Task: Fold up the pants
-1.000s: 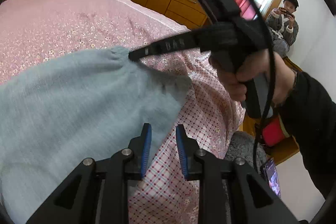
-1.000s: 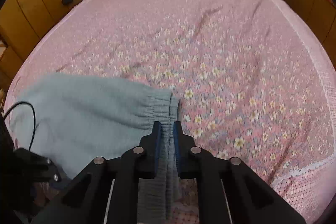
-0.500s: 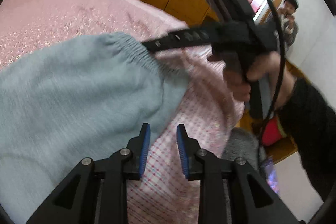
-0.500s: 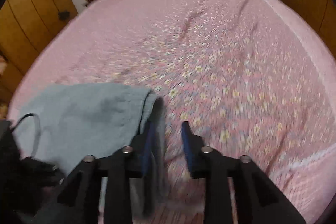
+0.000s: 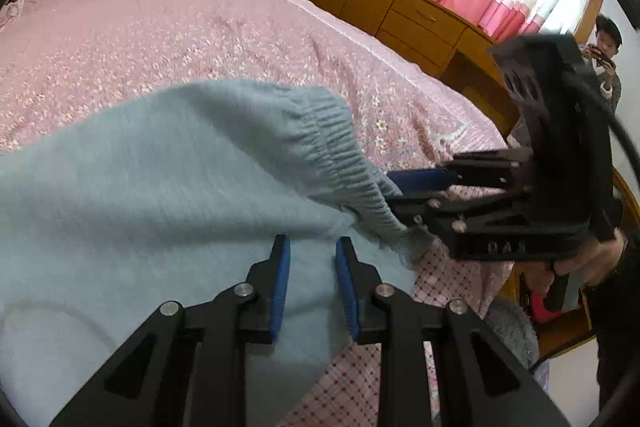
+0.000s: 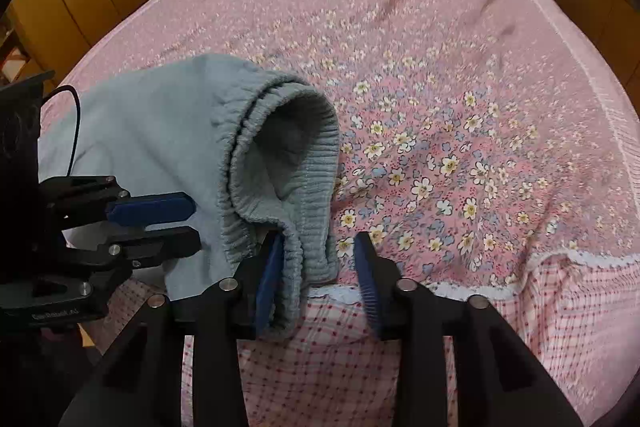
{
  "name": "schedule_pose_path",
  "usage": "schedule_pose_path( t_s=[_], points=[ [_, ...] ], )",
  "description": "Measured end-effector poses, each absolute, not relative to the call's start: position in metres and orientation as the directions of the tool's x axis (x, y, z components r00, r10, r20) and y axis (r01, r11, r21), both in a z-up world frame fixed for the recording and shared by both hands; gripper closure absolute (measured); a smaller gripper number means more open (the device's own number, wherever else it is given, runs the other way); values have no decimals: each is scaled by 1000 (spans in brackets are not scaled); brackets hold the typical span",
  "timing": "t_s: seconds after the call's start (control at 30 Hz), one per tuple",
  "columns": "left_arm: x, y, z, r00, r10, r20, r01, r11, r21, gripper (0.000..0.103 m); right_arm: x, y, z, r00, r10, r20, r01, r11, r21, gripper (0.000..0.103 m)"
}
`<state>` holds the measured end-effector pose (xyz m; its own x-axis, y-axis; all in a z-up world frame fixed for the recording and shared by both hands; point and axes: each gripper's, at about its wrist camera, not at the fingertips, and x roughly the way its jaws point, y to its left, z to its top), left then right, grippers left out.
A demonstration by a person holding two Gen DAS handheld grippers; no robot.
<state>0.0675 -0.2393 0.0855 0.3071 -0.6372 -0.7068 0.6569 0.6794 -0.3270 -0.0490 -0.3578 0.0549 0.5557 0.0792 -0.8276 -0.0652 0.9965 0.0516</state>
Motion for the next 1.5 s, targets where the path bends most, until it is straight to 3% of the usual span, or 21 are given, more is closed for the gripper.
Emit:
schedule_pose_path(
  t_s=[0.17, 0.23, 0.3, 0.4, 0.47, 0.6, 0.73, 0.8, 0.9, 1.0, 1.13, 1.3, 1.4, 1.5],
  points=[
    [69, -225, 101, 315, -653, -688, 641, 681, -353, 78, -91, -346, 74, 637, 90, -765, -126, 992, 12, 63],
    [71, -210, 108, 328, -650, -685, 639, 687, -346, 78, -95, -342, 68, 610, 67, -790, -125, 992, -12, 61],
    [67, -189, 114, 366, -626, -688, 650, 702, -292, 77, -94, -345, 52, 547, -22, -837, -76, 994, -75, 61],
    [63, -132, 126, 502, -528, -685, 624, 769, -136, 76, -100, -354, 56, 553, 16, -833, -45, 999, -11, 58],
    [64, -79, 129, 554, -469, -688, 569, 817, -99, 75, -106, -352, 63, 554, 5, -832, -48, 999, -26, 53],
    [73, 42, 126, 623, -342, -704, 371, 921, -120, 74, -117, -335, 80, 555, -73, -829, -58, 990, -126, 52],
    [71, 150, 115, 629, -358, -690, 197, 932, -303, 67, -118, -312, 106, 574, -92, -814, -59, 987, -153, 52],
    [65, 180, 104, 611, -350, -710, 166, 934, -317, 64, -107, -299, 118, 587, -70, -806, -82, 986, -145, 51],
    [51, 216, 84, 614, -229, -755, 87, 971, -224, 66, -82, -267, 128, 596, -33, -802, -138, 980, -143, 50],
    [34, 251, 76, 648, -250, -719, 39, 954, -296, 75, -63, -205, 133, 600, 44, -799, -250, 959, -134, 50],
    [6, 299, 83, 740, -60, -670, -139, 961, -239, 70, -31, -109, 126, 587, 183, -789, -420, 901, -103, 50],
    [-4, 341, 92, 799, -301, -521, -47, 832, -553, 63, 7, 17, 95, 544, 342, -766, -567, 823, -35, 50],
    [14, 335, 89, 769, -395, -503, 14, 796, -605, 61, 25, 76, 64, 494, 403, -770, -616, 788, 18, 50],
    [47, 318, 90, 727, -426, -538, 44, 811, -584, 61, 30, 119, 40, 491, 379, -784, -636, 772, -25, 50]
  ],
)
